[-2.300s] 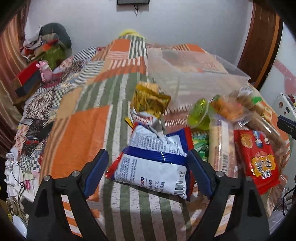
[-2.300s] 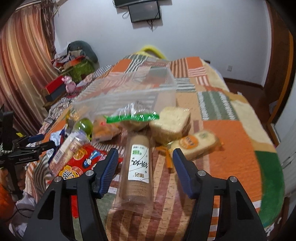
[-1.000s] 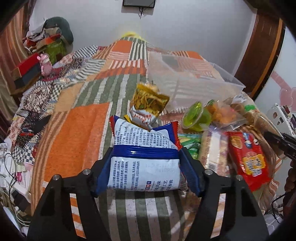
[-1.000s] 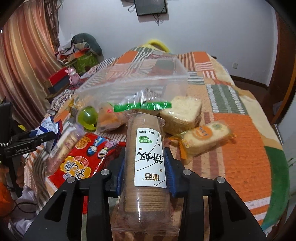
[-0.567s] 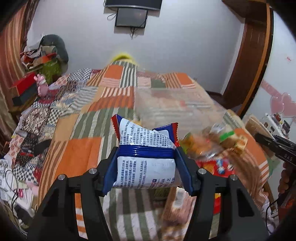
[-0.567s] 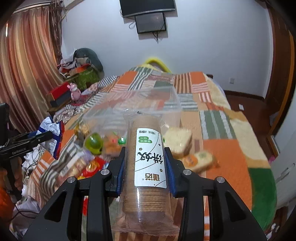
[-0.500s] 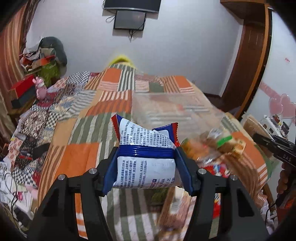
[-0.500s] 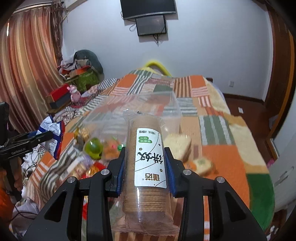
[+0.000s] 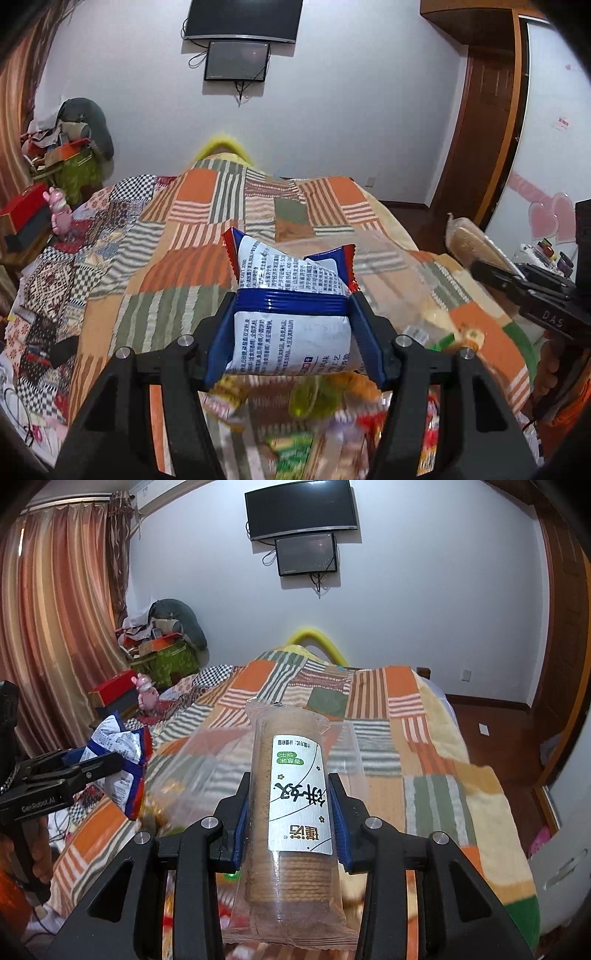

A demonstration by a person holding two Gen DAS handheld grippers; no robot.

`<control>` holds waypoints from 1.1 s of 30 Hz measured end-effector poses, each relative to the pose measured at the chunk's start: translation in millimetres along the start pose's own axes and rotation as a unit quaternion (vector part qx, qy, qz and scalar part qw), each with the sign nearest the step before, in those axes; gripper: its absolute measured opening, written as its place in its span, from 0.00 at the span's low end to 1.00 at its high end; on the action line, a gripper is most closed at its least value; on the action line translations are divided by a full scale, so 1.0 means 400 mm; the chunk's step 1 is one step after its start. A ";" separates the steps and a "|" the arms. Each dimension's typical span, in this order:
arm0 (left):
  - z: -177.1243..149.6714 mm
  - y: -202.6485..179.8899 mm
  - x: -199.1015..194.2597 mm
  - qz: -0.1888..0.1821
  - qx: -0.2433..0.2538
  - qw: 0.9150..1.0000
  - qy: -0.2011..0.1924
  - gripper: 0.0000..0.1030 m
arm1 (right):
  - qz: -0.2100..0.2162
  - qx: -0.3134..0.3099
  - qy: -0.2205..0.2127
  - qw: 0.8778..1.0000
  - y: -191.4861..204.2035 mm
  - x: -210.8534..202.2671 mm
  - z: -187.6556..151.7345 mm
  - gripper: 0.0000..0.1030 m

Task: Organize snacks
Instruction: 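Lift both snacks and drop them into the clear plastic box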

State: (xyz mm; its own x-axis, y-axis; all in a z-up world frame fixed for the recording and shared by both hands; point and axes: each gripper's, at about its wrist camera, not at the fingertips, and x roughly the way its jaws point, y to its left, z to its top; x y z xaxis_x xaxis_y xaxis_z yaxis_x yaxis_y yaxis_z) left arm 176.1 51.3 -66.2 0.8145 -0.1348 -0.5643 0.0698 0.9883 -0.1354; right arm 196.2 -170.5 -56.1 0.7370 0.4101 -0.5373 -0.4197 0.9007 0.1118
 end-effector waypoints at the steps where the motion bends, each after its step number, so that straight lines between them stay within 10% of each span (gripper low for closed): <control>1: 0.014 -0.004 0.016 0.000 0.001 1.000 -0.001 0.58 | 0.001 0.000 0.000 1.000 -0.002 0.014 0.009 0.33; 33: 0.037 -0.026 0.366 0.003 0.027 0.994 0.110 0.64 | -0.011 -0.023 0.098 0.995 -0.019 0.262 0.032 0.34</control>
State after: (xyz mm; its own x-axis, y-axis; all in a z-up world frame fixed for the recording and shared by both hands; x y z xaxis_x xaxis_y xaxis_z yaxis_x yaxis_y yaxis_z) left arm 303.1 22.4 -135.5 0.6693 -0.1354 -0.7305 0.1005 0.9907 -0.0916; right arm 283.2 -132.6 -102.4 0.6306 0.3512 -0.6921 -0.4325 0.8995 0.0622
